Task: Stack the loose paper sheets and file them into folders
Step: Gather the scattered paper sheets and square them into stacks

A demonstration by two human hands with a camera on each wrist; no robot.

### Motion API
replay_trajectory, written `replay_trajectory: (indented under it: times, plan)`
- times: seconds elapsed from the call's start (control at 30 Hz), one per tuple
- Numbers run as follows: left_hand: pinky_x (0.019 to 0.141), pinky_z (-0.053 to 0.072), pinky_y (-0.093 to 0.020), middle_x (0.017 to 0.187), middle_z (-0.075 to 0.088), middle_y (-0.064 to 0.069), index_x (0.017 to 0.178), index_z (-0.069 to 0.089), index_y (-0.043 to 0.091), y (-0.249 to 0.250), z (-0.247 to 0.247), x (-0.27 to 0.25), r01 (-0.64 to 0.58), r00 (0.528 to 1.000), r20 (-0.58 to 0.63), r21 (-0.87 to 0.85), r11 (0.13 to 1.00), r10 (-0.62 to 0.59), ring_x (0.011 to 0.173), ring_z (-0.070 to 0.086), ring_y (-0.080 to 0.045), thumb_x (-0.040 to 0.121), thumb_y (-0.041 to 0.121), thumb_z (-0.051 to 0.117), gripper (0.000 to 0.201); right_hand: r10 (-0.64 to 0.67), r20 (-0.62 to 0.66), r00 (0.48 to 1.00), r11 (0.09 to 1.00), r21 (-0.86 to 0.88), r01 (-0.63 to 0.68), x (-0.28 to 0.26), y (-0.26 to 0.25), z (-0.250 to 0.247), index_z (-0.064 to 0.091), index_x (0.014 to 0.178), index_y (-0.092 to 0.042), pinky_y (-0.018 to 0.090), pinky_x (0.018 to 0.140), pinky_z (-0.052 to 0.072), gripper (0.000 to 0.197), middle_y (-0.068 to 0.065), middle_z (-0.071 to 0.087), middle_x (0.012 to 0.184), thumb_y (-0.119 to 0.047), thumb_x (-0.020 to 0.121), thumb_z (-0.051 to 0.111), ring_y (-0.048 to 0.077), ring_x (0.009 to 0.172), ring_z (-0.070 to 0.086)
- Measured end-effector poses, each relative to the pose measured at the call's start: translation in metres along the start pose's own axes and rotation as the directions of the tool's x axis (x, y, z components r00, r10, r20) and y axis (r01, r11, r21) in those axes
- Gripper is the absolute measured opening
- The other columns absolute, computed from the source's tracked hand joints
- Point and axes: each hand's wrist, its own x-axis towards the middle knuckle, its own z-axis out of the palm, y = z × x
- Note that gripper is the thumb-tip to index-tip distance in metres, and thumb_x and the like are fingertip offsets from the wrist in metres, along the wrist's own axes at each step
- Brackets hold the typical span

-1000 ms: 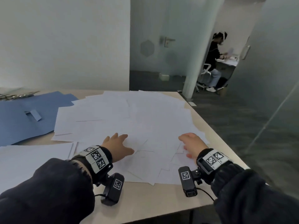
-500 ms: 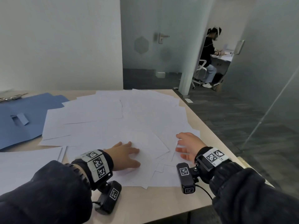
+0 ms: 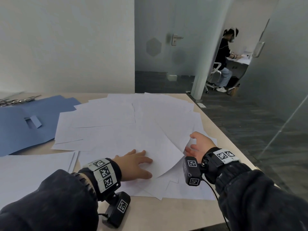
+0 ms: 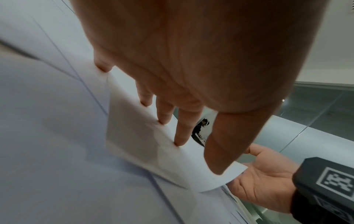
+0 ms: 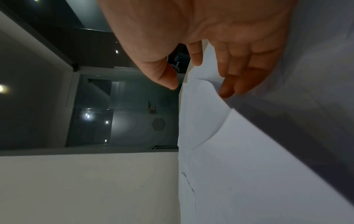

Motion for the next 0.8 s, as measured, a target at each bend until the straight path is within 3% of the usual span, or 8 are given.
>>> replay_trajectory:
  times: [0.07, 0.2, 0.3, 0.4, 0.47, 0.57, 0.73, 0.8]
  plan:
    - [0.122, -0.002, -0.063, 0.168, 0.002, 0.021, 0.150, 0.032, 0.053, -0.001, 0.000, -0.001, -0.012, 1.000, -0.003, -0.013, 1.000, 0.012, 0.156, -0.007, -0.011, 0.091, 0.061, 0.054, 0.064, 0.013, -0.010, 1.000, 1.000, -0.012, -0.013, 0.002, -0.001, 0.002, 0.050, 0.120, -0.012, 0.037, 0.073, 0.047, 0.032, 0.014, 0.053, 0.118, -0.023, 0.091, 0.061, 0.026, 0.079, 0.062]
    - [0.122, -0.002, -0.063, 0.167, 0.006, 0.023, 0.147, 0.038, 0.053, -0.005, 0.002, -0.002, -0.023, 1.000, -0.021, -0.063, 0.998, 0.022, 0.156, -0.005, -0.009, 0.090, 0.062, 0.056, 0.061, 0.041, -0.028, 0.999, 0.987, -0.152, -0.045, 0.006, -0.004, 0.005, 0.049, 0.099, -0.009, 0.029, 0.064, 0.035, 0.027, 0.014, 0.052, 0.091, -0.029, 0.090, 0.063, 0.020, 0.064, 0.046]
    - [0.123, -0.002, -0.061, 0.167, 0.010, 0.023, 0.143, 0.043, 0.051, -0.007, 0.003, -0.004, -0.026, 0.999, -0.045, -0.088, 0.996, 0.022, 0.156, -0.002, -0.007, 0.091, 0.061, 0.056, 0.055, 0.008, -0.069, 0.998, 0.946, -0.324, -0.030, 0.015, -0.002, 0.008, 0.054, 0.093, -0.005, 0.035, 0.069, 0.041, 0.034, 0.014, 0.050, 0.077, -0.037, 0.085, 0.060, 0.026, 0.062, 0.047]
    - [0.123, -0.001, -0.059, 0.166, 0.013, 0.023, 0.141, 0.047, 0.049, -0.008, 0.003, -0.006, -0.032, 0.998, -0.057, -0.100, 0.994, 0.026, 0.156, 0.000, -0.007, 0.092, 0.059, 0.055, 0.051, -0.140, -0.120, 0.983, 0.875, -0.480, 0.066, 0.016, -0.001, 0.010, 0.058, 0.102, -0.006, 0.041, 0.084, 0.053, 0.032, 0.010, 0.051, 0.083, -0.035, 0.089, 0.057, 0.028, 0.075, 0.053]
    - [0.123, -0.002, -0.059, 0.166, 0.013, 0.023, 0.141, 0.047, 0.049, -0.009, 0.004, -0.005, -0.034, 0.998, -0.057, -0.106, 0.994, 0.028, 0.156, 0.000, -0.007, 0.092, 0.060, 0.056, 0.051, -0.124, -0.076, 0.989, 0.888, -0.453, 0.076, 0.016, -0.002, 0.012, 0.056, 0.114, -0.009, 0.045, 0.092, 0.054, 0.036, 0.009, 0.052, 0.096, -0.034, 0.089, 0.057, 0.029, 0.093, 0.055]
    - [0.123, -0.002, -0.059, 0.166, 0.014, 0.023, 0.140, 0.048, 0.048, -0.008, 0.004, -0.004, -0.031, 0.998, -0.060, -0.113, 0.993, 0.024, 0.156, 0.000, -0.007, 0.092, 0.060, 0.056, 0.050, -0.088, -0.047, 0.995, 0.915, -0.400, 0.062, 0.012, -0.007, 0.016, 0.047, 0.122, -0.019, 0.050, 0.093, 0.054, 0.036, 0.006, 0.048, 0.118, -0.035, 0.091, 0.057, 0.029, 0.115, 0.050]
    - [0.123, -0.002, -0.060, 0.166, 0.014, 0.023, 0.140, 0.049, 0.048, -0.009, 0.004, -0.005, -0.033, 0.998, -0.062, -0.125, 0.992, 0.026, 0.156, 0.000, -0.007, 0.092, 0.060, 0.056, 0.050, -0.052, -0.076, 0.996, 0.953, -0.302, 0.026, 0.012, -0.008, 0.016, 0.044, 0.126, -0.022, 0.052, 0.089, 0.052, 0.042, 0.008, 0.048, 0.103, -0.035, 0.089, 0.058, 0.031, 0.110, 0.056]
    - [0.123, -0.002, -0.060, 0.166, 0.015, 0.023, 0.139, 0.049, 0.048, -0.009, 0.004, -0.004, -0.033, 0.997, -0.066, -0.129, 0.991, 0.025, 0.156, 0.001, -0.006, 0.092, 0.060, 0.056, 0.049, -0.026, -0.077, 0.997, 0.972, -0.234, 0.007, 0.013, -0.007, 0.013, 0.046, 0.125, -0.020, 0.048, 0.088, 0.050, 0.041, 0.011, 0.050, 0.111, -0.033, 0.089, 0.059, 0.031, 0.101, 0.061]
